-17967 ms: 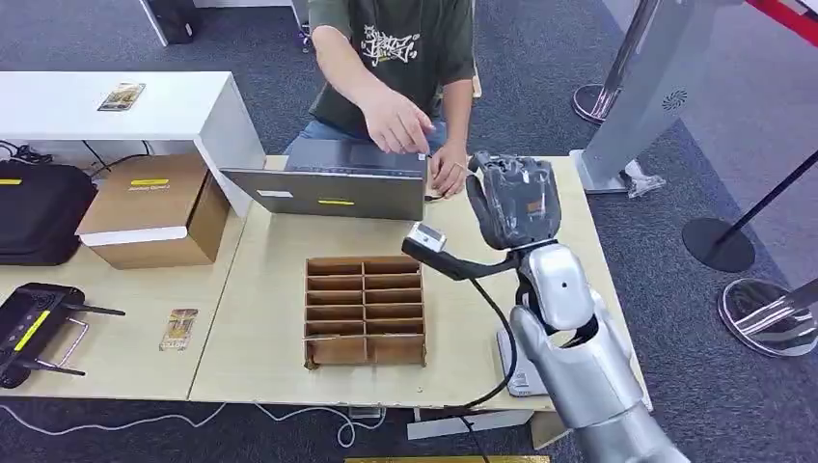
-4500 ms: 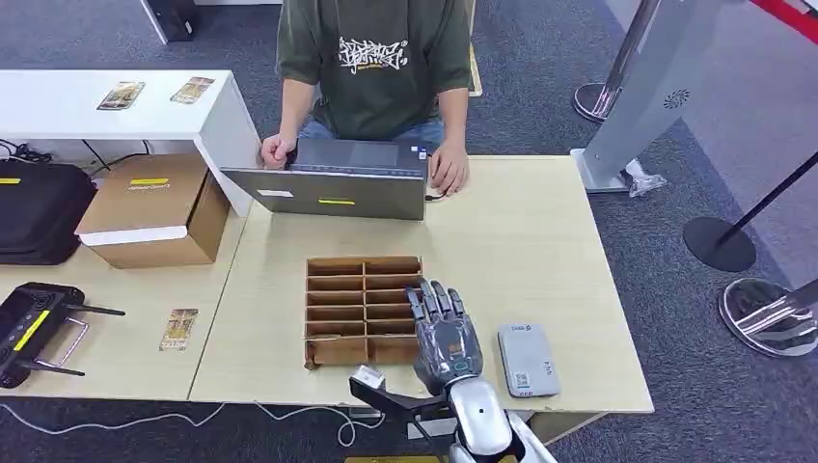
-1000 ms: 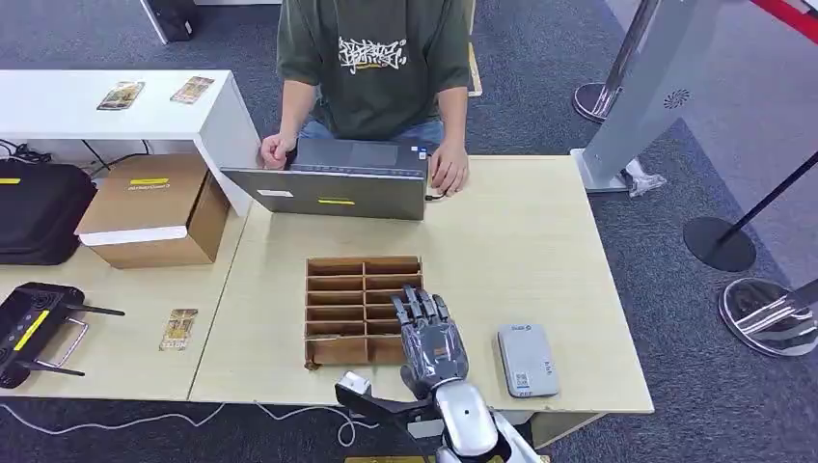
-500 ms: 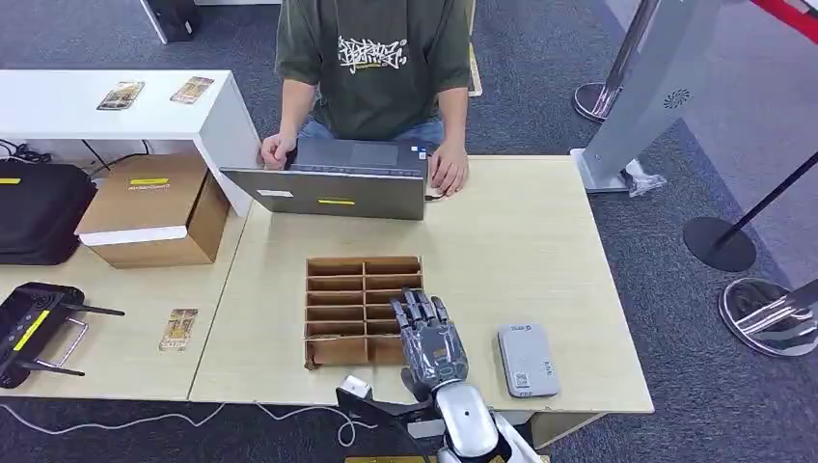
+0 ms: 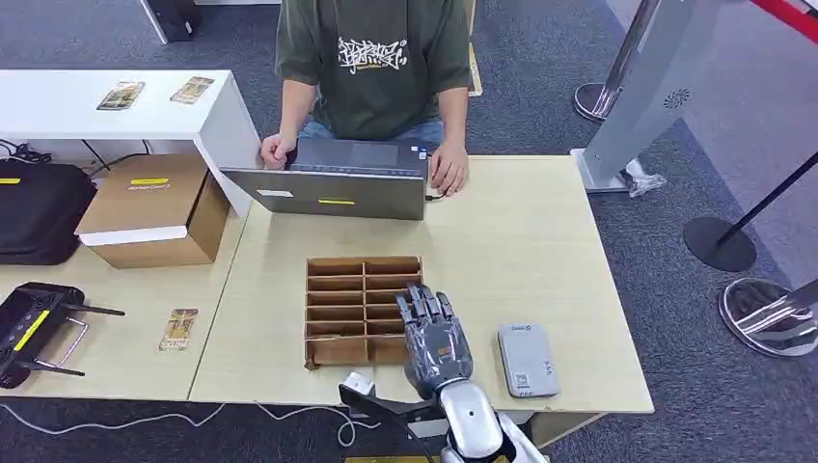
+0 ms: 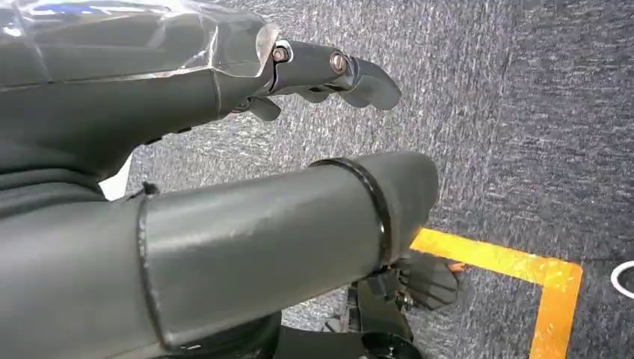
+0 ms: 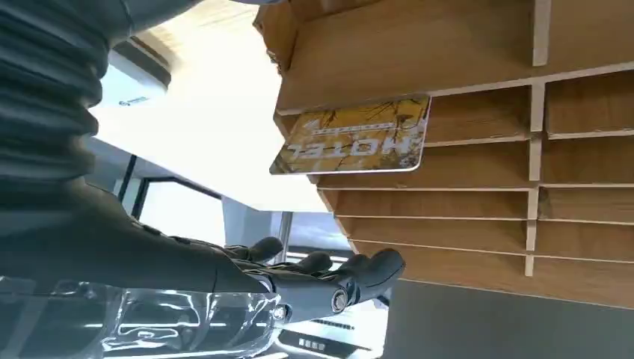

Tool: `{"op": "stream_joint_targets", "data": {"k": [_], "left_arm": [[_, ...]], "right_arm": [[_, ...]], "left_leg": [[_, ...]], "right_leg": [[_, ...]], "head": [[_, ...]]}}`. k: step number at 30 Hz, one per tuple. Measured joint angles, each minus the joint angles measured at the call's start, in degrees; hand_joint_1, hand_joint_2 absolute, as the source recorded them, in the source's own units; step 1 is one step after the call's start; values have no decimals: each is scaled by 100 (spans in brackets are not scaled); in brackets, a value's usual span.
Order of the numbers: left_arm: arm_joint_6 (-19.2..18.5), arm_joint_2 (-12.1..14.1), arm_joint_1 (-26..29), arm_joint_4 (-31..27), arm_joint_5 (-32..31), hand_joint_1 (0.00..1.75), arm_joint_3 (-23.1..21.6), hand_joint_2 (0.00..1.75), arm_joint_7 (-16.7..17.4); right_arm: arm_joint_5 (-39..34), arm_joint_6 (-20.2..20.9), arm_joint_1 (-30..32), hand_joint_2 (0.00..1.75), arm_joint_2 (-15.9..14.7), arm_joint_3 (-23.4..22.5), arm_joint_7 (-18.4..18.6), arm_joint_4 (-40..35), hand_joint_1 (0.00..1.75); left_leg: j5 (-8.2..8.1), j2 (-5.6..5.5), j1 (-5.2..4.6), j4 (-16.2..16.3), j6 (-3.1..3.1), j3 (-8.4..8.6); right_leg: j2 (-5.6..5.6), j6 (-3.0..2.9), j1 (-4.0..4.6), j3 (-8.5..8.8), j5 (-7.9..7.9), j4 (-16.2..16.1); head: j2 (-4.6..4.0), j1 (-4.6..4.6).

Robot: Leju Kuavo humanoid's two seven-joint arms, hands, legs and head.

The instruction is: Pass the card to the sensor for recognition and then transmit it.

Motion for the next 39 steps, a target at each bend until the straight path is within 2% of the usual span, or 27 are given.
{"op": "stream_joint_targets", "data": {"k": [18,24,39], "left_arm": [[2,-11,-2,0,-35,0,0,0,17],[-118,2,-8,0,-37,0,0,0,153],[-122,26,-6,0,-22,0,0,0,240]], "right_arm": [[20,17,103,175,-44,-2,26,-138,0],[-9,68,83,175,-44,0,-72,-127,0],[-46,63,-65,175,44,17,-162,46,0]], "left_leg": [[0,0,0,0,0,0],[0,0,0,0,0,-2],[0,0,0,0,0,-3]], "right_leg": [[0,0,0,0,0,0],[0,0,0,0,0,0],[-1,0,0,0,0,0]], "head": [[0,0],[0,0],[0,0]]}}
